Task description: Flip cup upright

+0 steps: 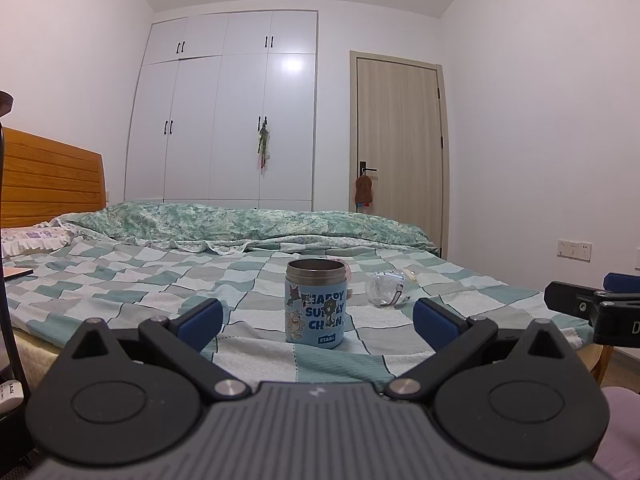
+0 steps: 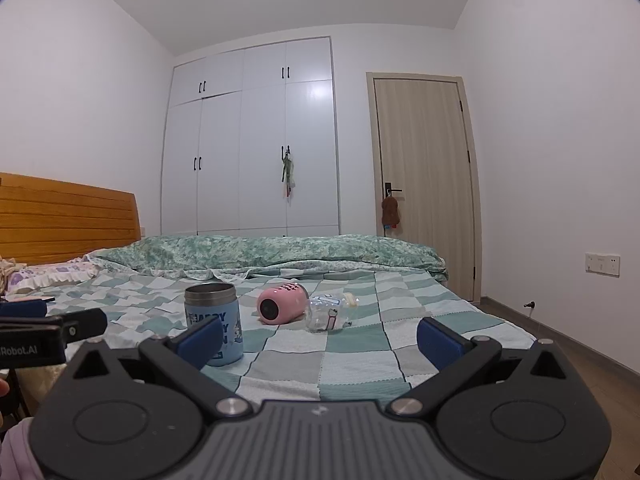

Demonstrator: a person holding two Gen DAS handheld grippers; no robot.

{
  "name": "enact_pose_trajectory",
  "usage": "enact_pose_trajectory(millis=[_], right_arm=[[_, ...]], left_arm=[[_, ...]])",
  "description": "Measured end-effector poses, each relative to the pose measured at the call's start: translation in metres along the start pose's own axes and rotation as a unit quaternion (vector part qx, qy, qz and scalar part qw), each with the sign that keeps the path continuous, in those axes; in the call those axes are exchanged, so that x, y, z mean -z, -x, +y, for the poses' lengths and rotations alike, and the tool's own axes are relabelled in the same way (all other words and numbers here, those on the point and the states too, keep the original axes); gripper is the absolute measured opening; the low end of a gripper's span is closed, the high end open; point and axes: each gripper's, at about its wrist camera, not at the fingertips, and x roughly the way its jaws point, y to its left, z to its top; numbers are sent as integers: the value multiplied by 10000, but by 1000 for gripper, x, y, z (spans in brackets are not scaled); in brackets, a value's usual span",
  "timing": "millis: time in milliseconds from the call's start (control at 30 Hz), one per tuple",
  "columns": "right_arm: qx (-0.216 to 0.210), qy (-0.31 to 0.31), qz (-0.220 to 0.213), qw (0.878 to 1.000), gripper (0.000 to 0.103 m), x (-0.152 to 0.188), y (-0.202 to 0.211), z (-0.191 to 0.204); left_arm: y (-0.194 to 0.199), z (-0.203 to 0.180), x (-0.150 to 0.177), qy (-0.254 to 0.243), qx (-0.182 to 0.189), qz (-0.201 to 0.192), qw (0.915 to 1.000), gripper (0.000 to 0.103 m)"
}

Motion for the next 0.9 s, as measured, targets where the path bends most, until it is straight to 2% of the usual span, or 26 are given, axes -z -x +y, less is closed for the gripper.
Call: enact_pose_trajectory(millis=[733, 900], right_arm=[[-23, 23, -23, 10000, 103, -1, 1, 0], [-24, 22, -23, 10000, 103, -1, 1, 0]], left_arm=[[8, 1, 1, -4, -4, -195, 9998, 103], [12, 1, 2, -15, 109, -255, 9996, 103]])
